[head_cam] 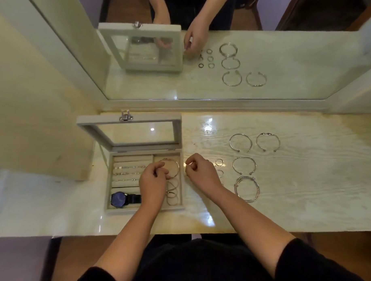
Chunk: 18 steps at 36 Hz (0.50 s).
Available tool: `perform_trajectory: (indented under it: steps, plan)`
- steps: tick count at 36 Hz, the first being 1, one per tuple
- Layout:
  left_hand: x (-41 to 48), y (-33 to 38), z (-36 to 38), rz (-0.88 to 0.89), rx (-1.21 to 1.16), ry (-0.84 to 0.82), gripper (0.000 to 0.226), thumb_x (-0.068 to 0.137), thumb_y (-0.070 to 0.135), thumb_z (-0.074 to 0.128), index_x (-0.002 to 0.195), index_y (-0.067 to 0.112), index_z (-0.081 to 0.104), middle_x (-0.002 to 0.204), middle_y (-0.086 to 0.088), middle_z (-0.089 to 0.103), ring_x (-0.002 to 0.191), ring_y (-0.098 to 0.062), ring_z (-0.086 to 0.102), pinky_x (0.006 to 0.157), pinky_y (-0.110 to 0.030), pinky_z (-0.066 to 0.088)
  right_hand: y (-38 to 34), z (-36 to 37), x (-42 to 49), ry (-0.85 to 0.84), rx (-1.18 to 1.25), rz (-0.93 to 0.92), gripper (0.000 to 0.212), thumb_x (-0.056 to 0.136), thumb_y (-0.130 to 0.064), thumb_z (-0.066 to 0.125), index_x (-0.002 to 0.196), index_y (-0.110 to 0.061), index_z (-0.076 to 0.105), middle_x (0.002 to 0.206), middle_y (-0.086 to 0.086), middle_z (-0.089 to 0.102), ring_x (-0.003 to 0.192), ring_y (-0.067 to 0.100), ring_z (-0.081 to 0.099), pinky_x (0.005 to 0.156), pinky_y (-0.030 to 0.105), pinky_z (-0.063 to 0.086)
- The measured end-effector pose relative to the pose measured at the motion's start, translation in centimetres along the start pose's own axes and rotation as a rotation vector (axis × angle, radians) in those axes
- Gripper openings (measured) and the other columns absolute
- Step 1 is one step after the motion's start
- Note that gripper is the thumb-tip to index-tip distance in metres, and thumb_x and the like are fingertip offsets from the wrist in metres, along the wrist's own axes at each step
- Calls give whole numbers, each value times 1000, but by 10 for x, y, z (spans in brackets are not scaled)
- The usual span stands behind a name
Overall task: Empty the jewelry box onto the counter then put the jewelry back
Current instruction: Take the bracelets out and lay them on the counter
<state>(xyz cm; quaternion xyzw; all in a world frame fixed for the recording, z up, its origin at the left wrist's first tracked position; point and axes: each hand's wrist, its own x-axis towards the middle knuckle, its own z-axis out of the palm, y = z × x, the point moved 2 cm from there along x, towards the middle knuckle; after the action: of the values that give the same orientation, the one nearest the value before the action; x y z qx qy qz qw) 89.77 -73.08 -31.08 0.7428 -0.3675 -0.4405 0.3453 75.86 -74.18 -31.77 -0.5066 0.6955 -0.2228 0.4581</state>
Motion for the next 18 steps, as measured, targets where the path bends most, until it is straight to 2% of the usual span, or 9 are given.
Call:
perform_trajectory:
  steps: [4, 6, 8, 11, 15, 18]
  plan:
    - [6, -6, -11, -1, 26, 5, 26, 91, 2, 39, 103, 11, 60, 74, 6, 60, 67, -7, 58, 56, -14, 44, -9, 10, -1, 6, -64, -17, 14, 86, -12, 51, 95, -13, 61, 59, -11, 47, 61, 13, 47, 62, 27, 38]
    - [9, -8, -17, -3, 46, -3, 26, 91, 3, 40, 106, 10, 60, 77, 3, 61, 68, -6, 56, 55, -10, 43, -13, 14, -2, 1, -98, -33, 16, 88, -13, 50, 99, -14, 62, 62, -10, 49, 63, 12, 48, 59, 26, 37]
    - [11, -10, -22, -3, 75, -15, 26, 91, 4, 41, 109, 7, 60, 81, -1, 62, 69, -6, 55, 59, -12, 40, -17, 18, -2, 2, -133, -43, 20, 88, -15, 50, 104, -14, 62, 74, -4, 59, 68, 11, 52, 62, 25, 38]
    - [14, -13, -26, -16, 107, -57, 27, 92, 6, 44, 112, 8, 61, 94, -8, 66, 77, -12, 57, 65, -16, 41, -21, 23, -1, -3, -244, -61, 28, 90, -19, 49, 114, -12, 61, 101, 8, 65, 91, 23, 60, 75, 30, 45]
    - [17, -17, -31, -28, 155, -144, 29, 92, 9, 47, 117, 9, 60, 106, -12, 66, 95, -24, 61, 84, -31, 48, -26, 31, 1, -3, -430, -97, 30, 93, -24, 45, 115, -8, 59, 102, 12, 60, 92, 28, 59, 72, 33, 45]
    - [17, -20, -33, -43, 161, -190, 31, 92, 9, 45, 120, 11, 59, 104, -9, 66, 91, -22, 61, 79, -29, 48, -27, 36, 4, 17, -524, -91, 25, 93, -22, 44, 101, -4, 59, 97, 13, 59, 87, 30, 59, 63, 31, 40]
